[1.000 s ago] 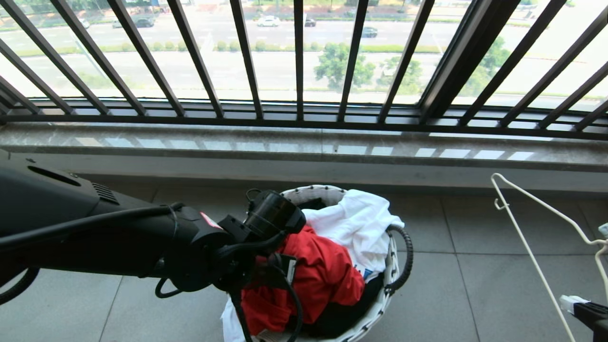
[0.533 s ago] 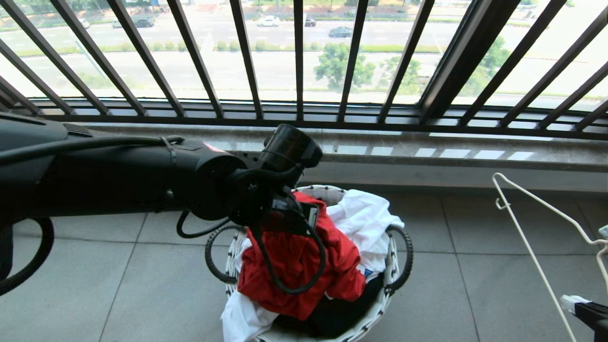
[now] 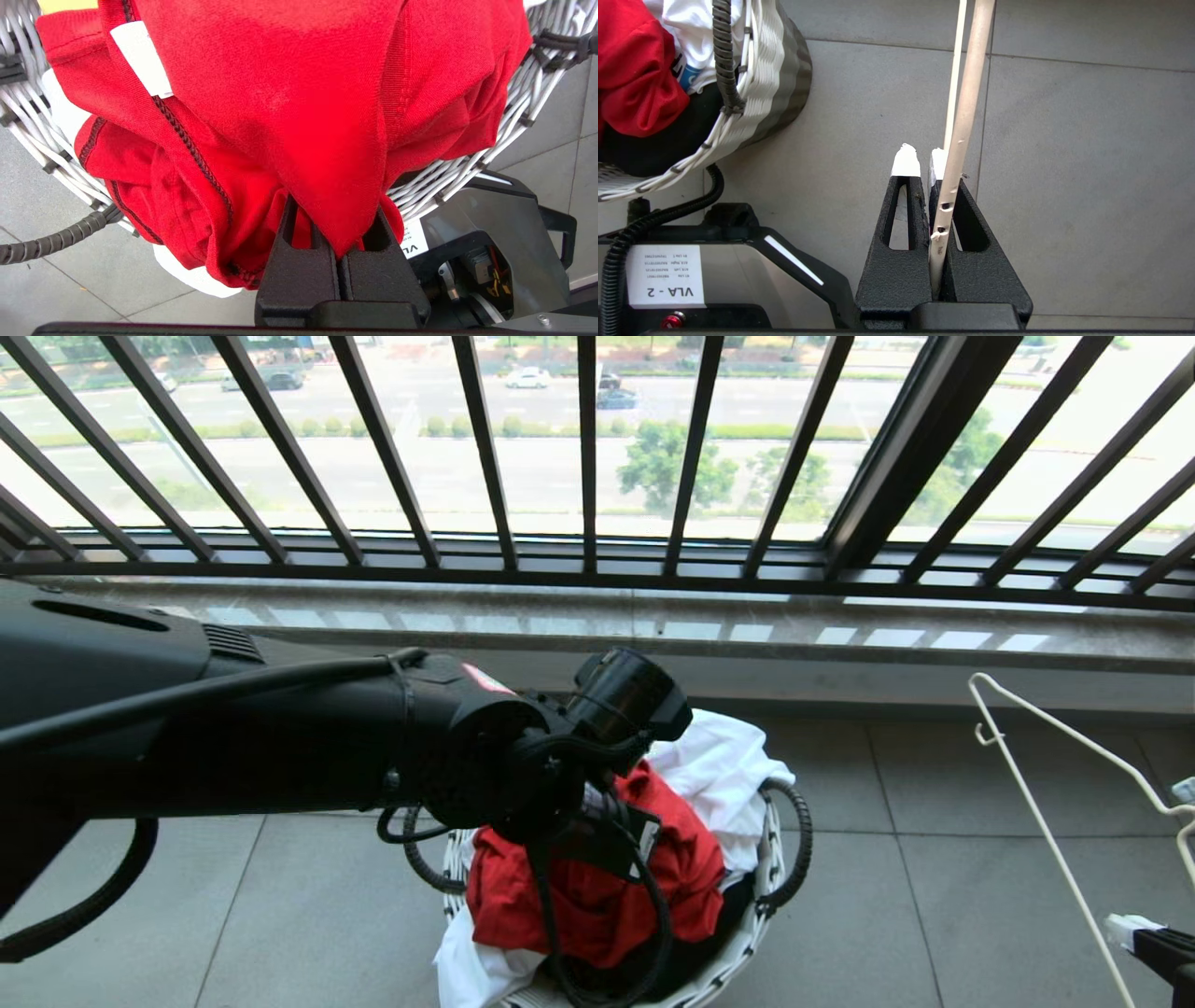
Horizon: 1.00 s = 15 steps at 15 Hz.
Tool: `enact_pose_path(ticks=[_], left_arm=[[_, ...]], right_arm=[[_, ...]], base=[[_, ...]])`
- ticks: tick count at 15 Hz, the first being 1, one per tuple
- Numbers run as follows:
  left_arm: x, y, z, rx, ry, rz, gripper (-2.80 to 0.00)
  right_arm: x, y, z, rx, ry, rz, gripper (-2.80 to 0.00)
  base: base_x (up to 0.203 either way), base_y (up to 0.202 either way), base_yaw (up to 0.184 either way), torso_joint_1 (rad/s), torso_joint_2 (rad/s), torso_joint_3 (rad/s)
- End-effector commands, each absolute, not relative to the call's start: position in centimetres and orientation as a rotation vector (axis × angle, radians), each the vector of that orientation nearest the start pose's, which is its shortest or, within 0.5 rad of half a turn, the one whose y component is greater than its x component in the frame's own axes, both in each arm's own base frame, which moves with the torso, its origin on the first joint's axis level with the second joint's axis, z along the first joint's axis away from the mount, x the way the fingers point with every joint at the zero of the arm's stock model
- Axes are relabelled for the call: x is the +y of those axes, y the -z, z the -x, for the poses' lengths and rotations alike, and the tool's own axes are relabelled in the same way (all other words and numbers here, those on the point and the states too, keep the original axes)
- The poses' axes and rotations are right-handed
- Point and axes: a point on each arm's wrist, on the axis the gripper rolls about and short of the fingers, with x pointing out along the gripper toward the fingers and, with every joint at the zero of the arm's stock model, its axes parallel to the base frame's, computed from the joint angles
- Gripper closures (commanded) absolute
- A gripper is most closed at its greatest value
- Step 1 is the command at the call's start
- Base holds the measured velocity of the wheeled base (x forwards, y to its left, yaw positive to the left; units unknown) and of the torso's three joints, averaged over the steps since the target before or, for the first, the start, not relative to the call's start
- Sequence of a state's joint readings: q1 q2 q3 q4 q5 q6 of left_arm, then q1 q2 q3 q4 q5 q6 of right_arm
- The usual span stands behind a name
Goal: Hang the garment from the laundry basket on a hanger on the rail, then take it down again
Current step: Pick up clothes from the basket
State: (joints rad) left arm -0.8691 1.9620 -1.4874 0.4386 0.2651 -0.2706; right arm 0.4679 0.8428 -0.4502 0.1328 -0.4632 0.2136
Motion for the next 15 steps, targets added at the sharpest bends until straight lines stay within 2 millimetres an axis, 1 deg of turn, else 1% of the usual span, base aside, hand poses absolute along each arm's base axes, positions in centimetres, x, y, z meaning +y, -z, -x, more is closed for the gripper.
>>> enact_pose_path(ticks=[1,2,3,4,6,8,9,12,13,14,15], left_arm=[[-27.7,-16.9,-24.0,0.886,0.435,-0.279,0.0],[-27.7,-16.5,-24.0,0.895,0.431,-0.285,0.0],[-27.6,-16.6,-24.0,0.891,0.43,-0.282,0.0],[-27.5,-17.1,-23.9,0.877,0.433,-0.272,-2.8],[-26.9,-19.0,-23.2,0.831,0.452,-0.24,-2.8],[-25.9,-21.0,-21.7,0.79,0.472,-0.214,-2.8],[-25.2,-21.7,-20.8,0.775,0.477,-0.21,-2.8],[-22.9,-22.9,-18.3,0.745,0.435,-0.186,-2.8],[-22.1,-22.6,-17.7,0.757,0.417,-0.176,-2.8],[-21.6,-21.9,-17.3,0.783,0.397,-0.172,-0.67],[-21.2,-21.2,-17.0,0.808,0.378,-0.166,0.0]], right_arm=[[2.6,-17.7,-7.3,0.465,0.049,0.025,0.0],[2.6,-17.7,-7.3,0.465,0.049,0.025,0.0],[2.6,-17.7,-7.3,0.465,0.049,0.024,0.0],[2.6,-17.7,-7.3,0.465,0.049,0.025,0.0],[2.6,-17.6,-7.3,0.468,0.048,0.025,0.0],[2.6,-17.6,-7.4,0.469,0.046,0.025,0.0],[2.6,-17.6,-7.4,0.47,0.045,0.025,0.0],[2.6,-17.5,-7.3,0.471,0.045,0.025,0.0],[2.6,-17.5,-7.3,0.471,0.044,0.026,0.0],[2.6,-17.6,-7.3,0.471,0.045,0.025,0.0],[2.6,-17.6,-7.3,0.47,0.045,0.025,0.0]], base=[[0.0,0.0,0.0,0.0,0.0,0.0],[0.0,0.0,0.0,0.0,0.0,0.0],[0.0,0.0,0.0,0.0,0.0,0.0],[0.0,0.0,0.0,0.0,0.0,0.0],[0.0,0.0,0.0,0.0,0.0,0.0],[0.0,0.0,0.0,0.0,0.0,0.0],[0.0,0.0,0.0,0.0,0.0,0.0],[0.0,0.0,0.0,0.0,0.0,0.0],[0.0,0.0,0.0,0.0,0.0,0.0],[0.0,0.0,0.0,0.0,0.0,0.0],[0.0,0.0,0.0,0.0,0.0,0.0]])
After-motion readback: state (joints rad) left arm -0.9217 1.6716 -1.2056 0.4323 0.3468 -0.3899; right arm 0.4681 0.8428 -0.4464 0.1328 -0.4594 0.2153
